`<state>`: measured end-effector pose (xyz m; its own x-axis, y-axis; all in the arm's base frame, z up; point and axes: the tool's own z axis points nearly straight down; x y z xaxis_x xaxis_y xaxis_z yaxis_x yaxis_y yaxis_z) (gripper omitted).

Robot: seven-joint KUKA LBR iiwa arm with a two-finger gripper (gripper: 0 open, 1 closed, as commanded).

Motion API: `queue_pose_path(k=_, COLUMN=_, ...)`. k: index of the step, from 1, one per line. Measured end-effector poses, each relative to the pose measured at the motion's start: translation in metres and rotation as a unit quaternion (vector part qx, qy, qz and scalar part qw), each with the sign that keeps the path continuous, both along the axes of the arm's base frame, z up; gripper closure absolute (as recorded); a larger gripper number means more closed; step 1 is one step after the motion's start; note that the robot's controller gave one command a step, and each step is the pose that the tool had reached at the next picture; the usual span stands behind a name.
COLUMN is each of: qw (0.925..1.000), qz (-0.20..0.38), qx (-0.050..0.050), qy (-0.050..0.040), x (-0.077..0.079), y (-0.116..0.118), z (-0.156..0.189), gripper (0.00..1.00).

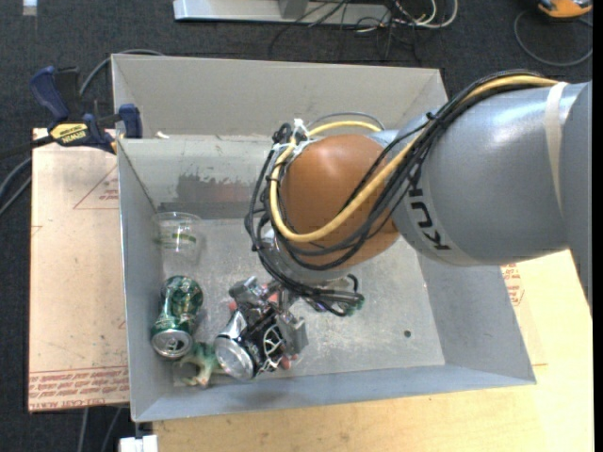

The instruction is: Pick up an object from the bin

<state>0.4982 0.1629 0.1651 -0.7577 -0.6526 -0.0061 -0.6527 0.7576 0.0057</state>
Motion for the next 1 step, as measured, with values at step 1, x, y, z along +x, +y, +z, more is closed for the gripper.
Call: queue_pose_path(k=1, qw=1.0, qz=0.0, qx=0.0, qy=-0.0005, x=0.0003, y=0.0002, z=0.007, gripper=1.0)
